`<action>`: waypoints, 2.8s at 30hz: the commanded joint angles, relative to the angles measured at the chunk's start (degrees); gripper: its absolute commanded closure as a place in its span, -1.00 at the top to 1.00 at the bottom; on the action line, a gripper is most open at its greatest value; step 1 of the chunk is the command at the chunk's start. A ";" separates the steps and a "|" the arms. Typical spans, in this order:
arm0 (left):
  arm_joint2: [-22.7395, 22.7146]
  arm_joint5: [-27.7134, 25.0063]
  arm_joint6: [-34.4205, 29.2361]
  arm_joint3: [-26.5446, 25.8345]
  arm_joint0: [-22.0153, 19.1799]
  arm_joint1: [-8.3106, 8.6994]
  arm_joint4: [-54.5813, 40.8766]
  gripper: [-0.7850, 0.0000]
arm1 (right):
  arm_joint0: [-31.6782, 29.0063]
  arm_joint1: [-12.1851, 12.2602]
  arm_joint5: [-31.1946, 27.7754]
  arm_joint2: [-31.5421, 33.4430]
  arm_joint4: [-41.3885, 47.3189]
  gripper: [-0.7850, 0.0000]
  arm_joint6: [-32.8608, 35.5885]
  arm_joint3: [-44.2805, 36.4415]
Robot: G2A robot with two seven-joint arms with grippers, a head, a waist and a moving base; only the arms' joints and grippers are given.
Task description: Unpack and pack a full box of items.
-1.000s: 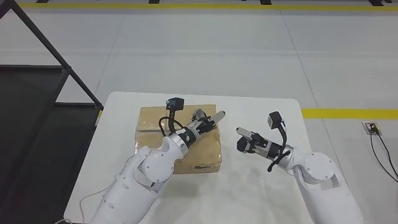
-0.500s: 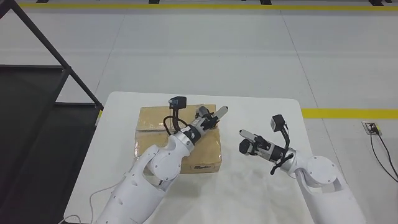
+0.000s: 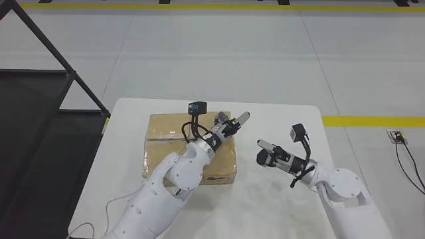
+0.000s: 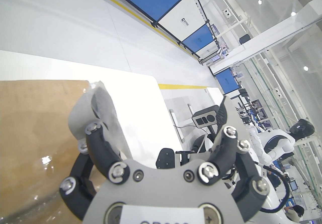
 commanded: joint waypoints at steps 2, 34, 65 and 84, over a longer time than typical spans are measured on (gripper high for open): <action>0.14 -0.17 -0.12 0.23 -0.12 -0.41 0.46 1.00 | -0.08 0.16 -0.16 0.06 0.25 1.00 0.02 0.08; -31.23 -17.00 -5.64 -28.64 19.17 3.91 0.56 1.00 | 4.60 0.80 -1.35 -4.05 0.96 1.00 1.18 -2.61; -55.01 -22.78 -20.95 -23.82 29.91 8.41 -11.42 1.00 | 21.15 -3.14 7.99 -24.05 -18.44 1.00 -8.79 1.53; -53.30 -23.45 -19.35 -24.18 30.78 9.18 -10.82 1.00 | 12.33 -0.60 10.92 -15.49 -18.43 1.00 -6.76 -9.82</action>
